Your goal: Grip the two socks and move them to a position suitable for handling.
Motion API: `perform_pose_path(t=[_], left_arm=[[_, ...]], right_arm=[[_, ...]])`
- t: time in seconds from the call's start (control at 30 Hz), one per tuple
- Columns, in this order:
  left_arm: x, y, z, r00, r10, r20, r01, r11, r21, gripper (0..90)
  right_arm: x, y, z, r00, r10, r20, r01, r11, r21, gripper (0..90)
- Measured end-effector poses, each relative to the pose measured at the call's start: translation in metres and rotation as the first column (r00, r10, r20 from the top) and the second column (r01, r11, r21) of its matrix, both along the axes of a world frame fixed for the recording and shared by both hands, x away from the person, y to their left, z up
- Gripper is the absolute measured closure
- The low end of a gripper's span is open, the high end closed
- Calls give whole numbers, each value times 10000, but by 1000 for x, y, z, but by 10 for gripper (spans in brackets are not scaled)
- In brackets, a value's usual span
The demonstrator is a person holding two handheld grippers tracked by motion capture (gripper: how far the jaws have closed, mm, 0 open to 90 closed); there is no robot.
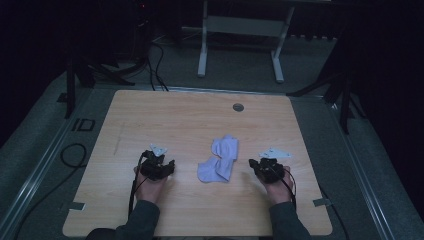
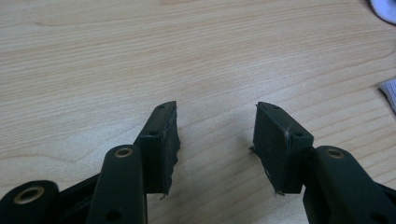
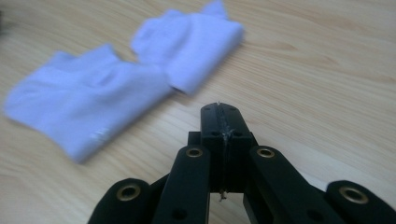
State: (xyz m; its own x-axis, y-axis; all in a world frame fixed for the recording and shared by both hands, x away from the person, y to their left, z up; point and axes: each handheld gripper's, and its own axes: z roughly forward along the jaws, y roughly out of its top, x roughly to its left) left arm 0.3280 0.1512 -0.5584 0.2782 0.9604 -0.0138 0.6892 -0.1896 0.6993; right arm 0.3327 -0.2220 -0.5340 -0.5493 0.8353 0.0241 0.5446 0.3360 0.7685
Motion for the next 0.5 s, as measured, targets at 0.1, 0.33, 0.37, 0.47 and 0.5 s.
perform_pose_path(t=[0.1, 0.33, 0.37, 0.47, 0.5], left_arm=[[0, 0, 0, 10000, -5, 13, 5, 10000, -5, 499], [0, 2, 1, 10000, -56, 23, 56, 9998, -170, 508], [0, 1, 1, 10000, -86, 20, 87, 9998, -203, 513], [0, 1, 1, 9997, -233, -54, 232, 9993, -303, 531], [0, 1, 2, 9996, -280, -72, 278, 9990, -341, 538]], right_arm=[[-1, 8, 2, 9997, 225, 106, -224, 9997, -71, 898], [-7, 40, 0, 9949, 1008, 68, -1005, 9944, -312, 900], [-7, 44, -1, 9936, 1121, 93, -1118, 9932, -311, 899], [-9, 55, -2, 9914, 1305, 114, -1300, 9909, -359, 899], [-8, 60, -4, 9903, 1382, 104, -1377, 9897, -394, 899]])
